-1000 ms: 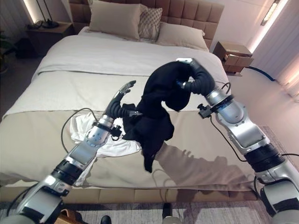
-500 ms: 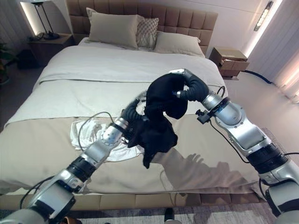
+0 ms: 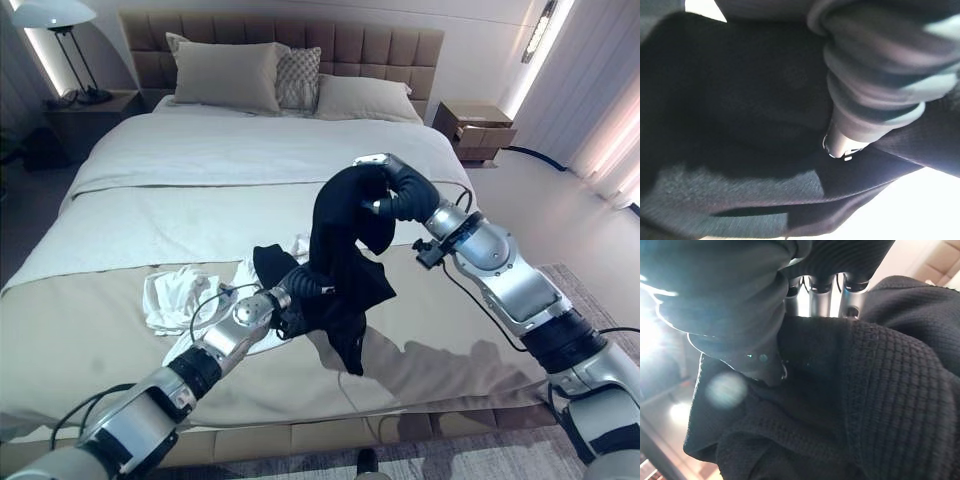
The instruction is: Pick up clothes into the bucket
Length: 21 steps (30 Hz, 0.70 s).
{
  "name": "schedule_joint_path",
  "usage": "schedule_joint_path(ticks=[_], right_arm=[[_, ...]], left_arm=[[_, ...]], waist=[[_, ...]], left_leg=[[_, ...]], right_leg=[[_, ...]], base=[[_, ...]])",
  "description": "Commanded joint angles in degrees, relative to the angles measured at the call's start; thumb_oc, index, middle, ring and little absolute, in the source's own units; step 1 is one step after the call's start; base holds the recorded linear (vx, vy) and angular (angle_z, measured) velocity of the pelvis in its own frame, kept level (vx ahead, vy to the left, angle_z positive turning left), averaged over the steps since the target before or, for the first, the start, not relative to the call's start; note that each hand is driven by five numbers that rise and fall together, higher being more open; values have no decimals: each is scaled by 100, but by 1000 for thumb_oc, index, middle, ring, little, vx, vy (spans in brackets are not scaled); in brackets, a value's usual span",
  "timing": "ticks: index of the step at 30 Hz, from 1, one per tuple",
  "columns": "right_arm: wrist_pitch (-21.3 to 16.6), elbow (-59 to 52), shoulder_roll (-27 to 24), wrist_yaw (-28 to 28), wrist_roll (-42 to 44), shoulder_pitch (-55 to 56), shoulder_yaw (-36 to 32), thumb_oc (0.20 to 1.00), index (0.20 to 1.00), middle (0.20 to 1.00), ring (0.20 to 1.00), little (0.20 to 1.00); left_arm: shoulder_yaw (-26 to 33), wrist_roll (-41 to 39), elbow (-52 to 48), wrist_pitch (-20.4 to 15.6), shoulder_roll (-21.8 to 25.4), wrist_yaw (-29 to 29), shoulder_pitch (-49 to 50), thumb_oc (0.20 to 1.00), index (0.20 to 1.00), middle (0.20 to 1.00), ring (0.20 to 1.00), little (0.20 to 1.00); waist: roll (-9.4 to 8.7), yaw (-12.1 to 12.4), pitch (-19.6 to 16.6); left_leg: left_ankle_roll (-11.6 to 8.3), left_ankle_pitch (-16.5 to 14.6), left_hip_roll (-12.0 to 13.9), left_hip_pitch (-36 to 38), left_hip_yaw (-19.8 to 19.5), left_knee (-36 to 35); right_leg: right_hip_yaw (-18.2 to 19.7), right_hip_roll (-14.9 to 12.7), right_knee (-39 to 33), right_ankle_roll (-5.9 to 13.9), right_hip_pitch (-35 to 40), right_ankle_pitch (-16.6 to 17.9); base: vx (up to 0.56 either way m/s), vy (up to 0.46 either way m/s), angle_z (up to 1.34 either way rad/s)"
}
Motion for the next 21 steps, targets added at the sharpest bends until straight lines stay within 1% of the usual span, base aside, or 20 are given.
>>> schedule_joint_path(ticks=[1, 4, 7, 8, 10, 11, 13, 14, 15, 16, 18, 21], right_arm=[[-575, -15, 302, -315, 443, -886, -341, 200, 200, 200, 200, 200], [-568, -43, 267, -322, 413, -637, -563, 200, 200, 200, 200, 200], [-557, -98, 217, -323, 368, -266, -890, 200, 200, 200, 200, 200], [-555, -107, 205, -330, 343, -104, -1038, 200, 200, 200, 200, 200], [-554, -101, 219, -391, 300, 460, -1559, 200, 200, 200, 200, 200], [-548, -121, 229, -391, 296, 492, -1580, 200, 200, 200, 200, 200], [-553, -36, 299, -440, 274, 786, -1870, 200, 200, 200, 200, 200], [-545, 31, 358, -490, 190, 999, -2069, 432, 432, 432, 432, 432], [-541, 16, 370, -491, 184, 1022, -2080, 511, 511, 511, 511, 511], [-498, 71, 427, -551, -187, 1416, -2375, 1000, 1000, 1000, 1000, 1000], [-452, 237, 563, -528, -224, 1756, -2604, 1000, 1000, 1000, 1000, 1000], [-369, 463, 686, -524, -506, 2073, -2724, 1000, 1000, 1000, 1000, 1000]], left_arm=[[-18, -136, 3, -198, 69, -42, -49, 200, 200, 200, 200, 200], [155, -132, -248, -294, 272, 14, 113, 200, 200, 200, 200, 200], [439, -9, -651, -399, 601, 112, 351, 200, 200, 200, 200, 200], [570, 51, -815, -438, 723, 152, 486, 200, 200, 200, 200, 200], [1082, 84, -1363, -531, 1103, 246, 921, 200, 200, 200, 200, 200], [1077, 85, -1391, -518, 1119, 249, 942, 200, 200, 200, 200, 200], [1381, 90, -1784, -581, 1372, 261, 1192, 200, 200, 200, 200, 200], [1623, 93, -1999, -619, 1536, 309, 1351, 200, 200, 200, 200, 200], [1624, 93, -2026, -606, 1552, 312, 1373, 200, 200, 200, 200, 200], [2143, 82, -2411, -682, 1815, 365, 1712, 200, 200, 200, 200, 200], [2633, 59, -2777, -782, 2075, 417, 1975, 200, 200, 200, 200, 200], [3182, 40, -3099, -916, 2333, 465, 2202, 200, 200, 200, 200, 200]], waist=[[-153, -8, -106], [-154, 45, -98], [-153, 119, -84], [-152, 148, -75], [-126, 228, -40], [-137, 230, -48], [-121, 273, -36], [-117, 309, -29], [-126, 308, -36], [-114, 350, -33], [-106, 399, -27], [-85, 448, -22]], left_leg=[[83, -96, 31, -237, -111, 381], [85, -98, 29, -252, -140, 392], [88, -96, 24, -266, -168, 396], [91, -96, 21, -278, -181, 405], [94, -90, 20, -309, -205, 420], [93, -91, 21, -308, -208, 423], [97, -93, 18, -316, -230, 425], [99, -92, 16, -322, -242, 429], [98, -94, 17, -321, -243, 431], [98, -89, 15, -328, -261, 430], [99, -86, 12, -322, -281, 430], [102, -81, 9, -317, -306, 414]], right_leg=[[-209, -235, 168, 426, 400, -173], [-238, -236, 169, 422, 417, -179], [-276, -235, 158, 414, 437, -182], [-296, -236, 155, 414, 445, -184], [-351, -236, 145, 409, 463, -194], [-354, -235, 143, 409, 466, -195], [-369, -235, 137, 408, 474, -198], [-382, -233, 136, 408, 480, -199], [-384, -232, 135, 407, 484, -200], [-402, -232, 132, 405, 494, -205], [-420, -230, 123, 399, 519, -215], [-436, -222, 112, 393, 535, -229]], base=[[0, 0, 0], [0, 0, 0], [0, 0, 0], [0, 0, 0], [-11, -7, 5], [0, -5, 7], [0, -6, 7], [-1, -6, 5], [9, -9, 4], [17, -7, 4], [17, -6, 5], [1, -1, 2]])
